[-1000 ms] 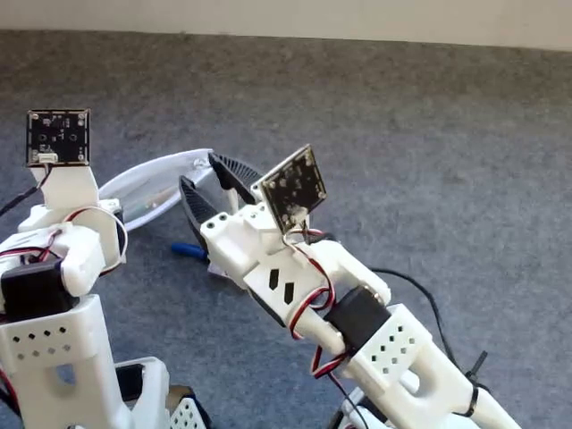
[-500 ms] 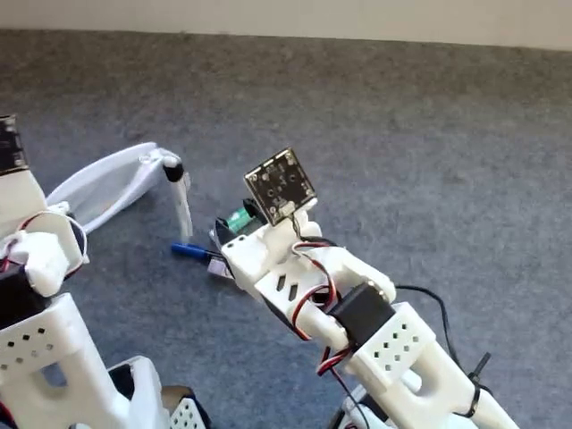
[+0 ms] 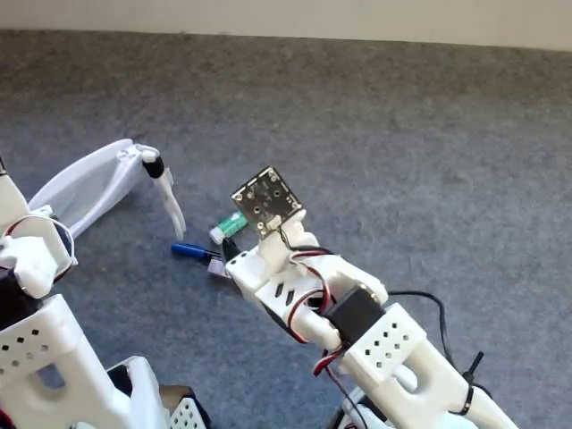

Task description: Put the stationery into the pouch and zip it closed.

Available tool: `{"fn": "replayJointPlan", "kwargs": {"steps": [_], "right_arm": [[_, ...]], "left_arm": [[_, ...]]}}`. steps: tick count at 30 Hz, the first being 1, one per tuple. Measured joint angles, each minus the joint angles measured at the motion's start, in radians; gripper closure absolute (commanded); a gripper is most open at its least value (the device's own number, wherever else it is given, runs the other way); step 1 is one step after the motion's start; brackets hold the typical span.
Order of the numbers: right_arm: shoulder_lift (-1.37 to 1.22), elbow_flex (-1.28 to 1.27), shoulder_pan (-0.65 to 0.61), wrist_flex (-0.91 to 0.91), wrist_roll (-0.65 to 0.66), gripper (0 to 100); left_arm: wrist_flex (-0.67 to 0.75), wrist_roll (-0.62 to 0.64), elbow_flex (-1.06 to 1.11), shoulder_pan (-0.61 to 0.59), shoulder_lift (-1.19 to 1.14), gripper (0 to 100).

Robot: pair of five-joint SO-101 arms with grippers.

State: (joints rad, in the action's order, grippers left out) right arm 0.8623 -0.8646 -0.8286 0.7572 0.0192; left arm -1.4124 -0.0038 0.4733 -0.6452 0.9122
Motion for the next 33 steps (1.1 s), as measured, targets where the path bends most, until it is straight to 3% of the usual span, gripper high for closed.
{"fn": "replayJointPlan", "kwargs": {"steps": [25, 33], "right_arm": [[-0.776, 0.265, -0.068, -0.002, 0.000, 84.6], [-0.856, 0.305, -0.071, -0.002, 0.063, 84.7]], "left_arm": [[0.000, 0.000, 0.000, 0.000, 0.000, 99], [0.000, 0.000, 0.000, 0.000, 0.000, 99]]}}
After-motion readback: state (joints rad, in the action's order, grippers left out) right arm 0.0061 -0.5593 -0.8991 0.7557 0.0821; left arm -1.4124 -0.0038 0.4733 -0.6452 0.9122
